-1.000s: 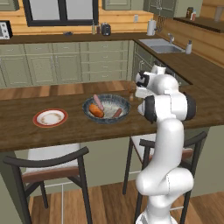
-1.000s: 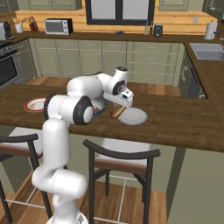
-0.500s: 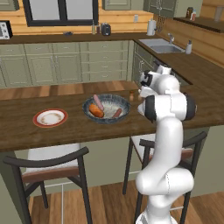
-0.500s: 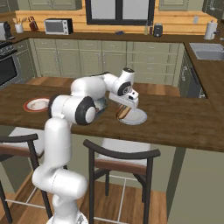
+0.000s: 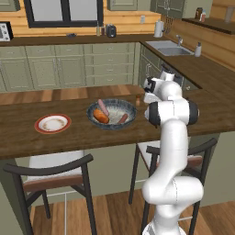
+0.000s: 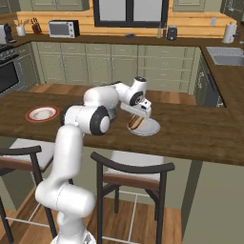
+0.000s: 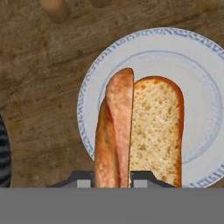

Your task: Place one bun and one sausage from the bowl on each plate.

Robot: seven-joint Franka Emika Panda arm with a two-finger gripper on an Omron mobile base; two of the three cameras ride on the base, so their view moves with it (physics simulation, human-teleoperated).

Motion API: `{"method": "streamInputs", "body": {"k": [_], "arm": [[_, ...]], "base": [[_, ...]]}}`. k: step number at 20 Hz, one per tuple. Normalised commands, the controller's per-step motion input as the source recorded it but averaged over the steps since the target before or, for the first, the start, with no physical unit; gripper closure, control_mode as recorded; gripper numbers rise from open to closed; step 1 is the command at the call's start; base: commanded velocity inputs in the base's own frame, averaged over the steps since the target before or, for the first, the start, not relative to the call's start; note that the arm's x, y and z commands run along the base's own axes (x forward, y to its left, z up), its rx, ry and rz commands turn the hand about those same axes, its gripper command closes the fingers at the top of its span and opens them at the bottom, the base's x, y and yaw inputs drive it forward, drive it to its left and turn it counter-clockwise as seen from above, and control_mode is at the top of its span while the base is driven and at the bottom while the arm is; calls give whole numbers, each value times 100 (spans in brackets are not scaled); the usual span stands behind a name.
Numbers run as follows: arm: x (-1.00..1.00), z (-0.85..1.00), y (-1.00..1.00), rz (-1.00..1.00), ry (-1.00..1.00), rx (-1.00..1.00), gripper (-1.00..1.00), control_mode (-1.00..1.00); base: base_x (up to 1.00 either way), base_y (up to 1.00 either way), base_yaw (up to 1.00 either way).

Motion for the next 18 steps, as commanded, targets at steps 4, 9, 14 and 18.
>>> {"method": "streamInputs", "body": {"k": [4,9,14,18], "arm": [[12,-28,-9,0,5,0,100,-100],[0,-13,0,0,1,0,100,-100],[0,0,0,0,0,0,100,-100],[0,0,0,0,0,0,-100,-100]], "base": [[0,0,0],[0,0,0],[0,0,0],[0,0,0]]}}
